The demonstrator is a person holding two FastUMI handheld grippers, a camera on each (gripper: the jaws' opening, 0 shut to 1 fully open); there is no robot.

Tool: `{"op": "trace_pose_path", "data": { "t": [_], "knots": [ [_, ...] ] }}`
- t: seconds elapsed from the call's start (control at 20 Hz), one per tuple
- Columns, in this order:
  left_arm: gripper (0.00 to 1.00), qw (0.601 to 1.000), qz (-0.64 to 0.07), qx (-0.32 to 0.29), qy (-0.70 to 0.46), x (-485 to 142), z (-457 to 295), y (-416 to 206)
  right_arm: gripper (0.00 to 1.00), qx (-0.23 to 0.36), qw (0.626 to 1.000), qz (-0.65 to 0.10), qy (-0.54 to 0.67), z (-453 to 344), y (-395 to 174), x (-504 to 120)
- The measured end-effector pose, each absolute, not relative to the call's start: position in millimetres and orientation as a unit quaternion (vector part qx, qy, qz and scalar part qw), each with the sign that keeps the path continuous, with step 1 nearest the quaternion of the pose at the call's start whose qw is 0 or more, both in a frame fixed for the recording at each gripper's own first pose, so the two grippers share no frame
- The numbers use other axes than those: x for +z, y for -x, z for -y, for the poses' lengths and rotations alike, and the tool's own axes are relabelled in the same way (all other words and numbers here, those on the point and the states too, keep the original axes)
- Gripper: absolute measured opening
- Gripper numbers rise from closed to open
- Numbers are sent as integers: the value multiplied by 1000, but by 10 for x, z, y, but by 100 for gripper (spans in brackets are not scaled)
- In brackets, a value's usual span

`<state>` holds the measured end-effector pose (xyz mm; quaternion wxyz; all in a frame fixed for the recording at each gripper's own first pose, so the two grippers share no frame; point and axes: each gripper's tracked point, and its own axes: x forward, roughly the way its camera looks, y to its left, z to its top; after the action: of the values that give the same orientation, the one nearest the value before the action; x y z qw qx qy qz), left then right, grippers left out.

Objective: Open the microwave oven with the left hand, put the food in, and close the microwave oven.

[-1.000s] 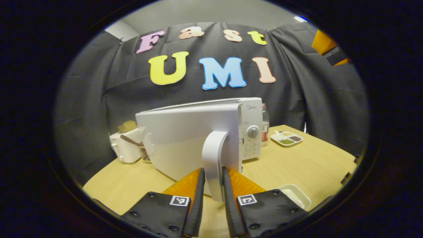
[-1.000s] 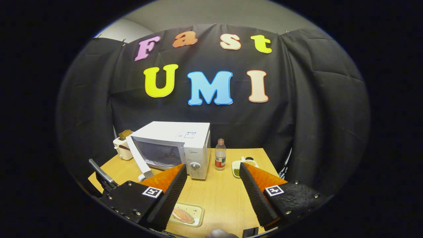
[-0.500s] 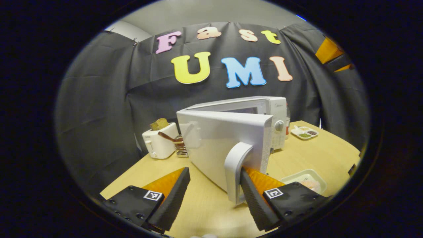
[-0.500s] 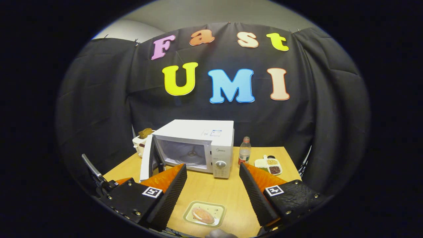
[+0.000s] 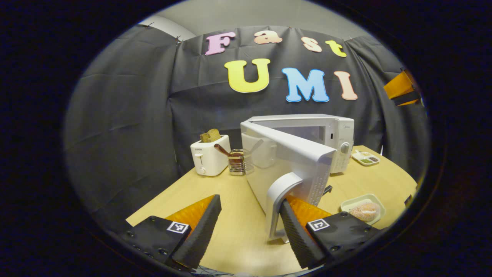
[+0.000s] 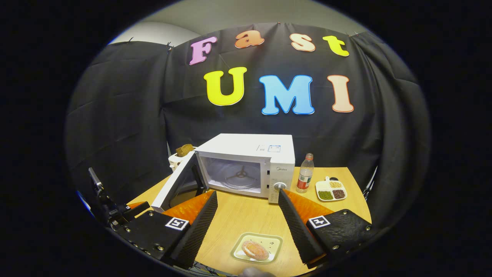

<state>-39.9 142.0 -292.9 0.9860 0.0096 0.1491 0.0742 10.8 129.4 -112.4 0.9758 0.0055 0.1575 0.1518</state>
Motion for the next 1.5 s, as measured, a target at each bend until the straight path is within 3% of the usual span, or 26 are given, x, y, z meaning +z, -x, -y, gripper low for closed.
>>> {"op": "trace_pose_path", "data": {
  "t": [0.1, 0.2, 0.25, 0.3, 0.4, 0.45, 0.5, 0.55, 0.7, 1.0, 1.35, 1.5],
  "knots": [
    [100, 986, -150, 76, -3, -2947, -1511, 449, 97, 155, 975, -160, -14, -1358, -122, -1187],
    [100, 986, -149, 76, -5, -2954, -1603, 511, 98, 158, 973, -167, -23, -1438, -139, -1251],
    [94, 986, -147, 76, -12, -2937, -1652, 538, 98, 160, 972, -170, -25, -1481, -138, -1276],
    [100, 986, -147, 76, -18, -2935, -1706, 575, 98, 164, 971, -171, -27, -1517, -130, -1288],
    [97, 985, -146, 88, -38, -2885, -1869, 666, 98, 172, 970, -171, -19, -1582, -121, -1309],
    [100, 984, -145, 94, -52, -2862, -1958, 706, 97, 173, 970, -170, -14, -1584, -112, -1325],
    [94, 983, -145, 102, -56, -2845, -2059, 746, 98, 175, 970, -168, -13, -1582, -111, -1331],
    [100, 982, -146, 109, -48, -2811, -2129, 768, 97, 176, 970, -169, -11, -1573, -112, -1367],
    [94, 983, -128, 124, -47, -2610, -2214, 856, 98, 176, 970, -166, -3, -1496, -176, -1489],
    [96, 988, -98, 109, -46, -1944, -1933, 993, 97, 166, 960, -221, 44, -1118, -75, -2266],
    [99, 996, -51, 65, -44, -1220, -1294, 635, 98, 206, 933, -271, 119, -1001, 280, -3276],
    [96, 997, -40, 56, -37, -1061, -1083, 457, 98, 232, 918, -278, 164, -1069, 296, -3603]
  ]
}}
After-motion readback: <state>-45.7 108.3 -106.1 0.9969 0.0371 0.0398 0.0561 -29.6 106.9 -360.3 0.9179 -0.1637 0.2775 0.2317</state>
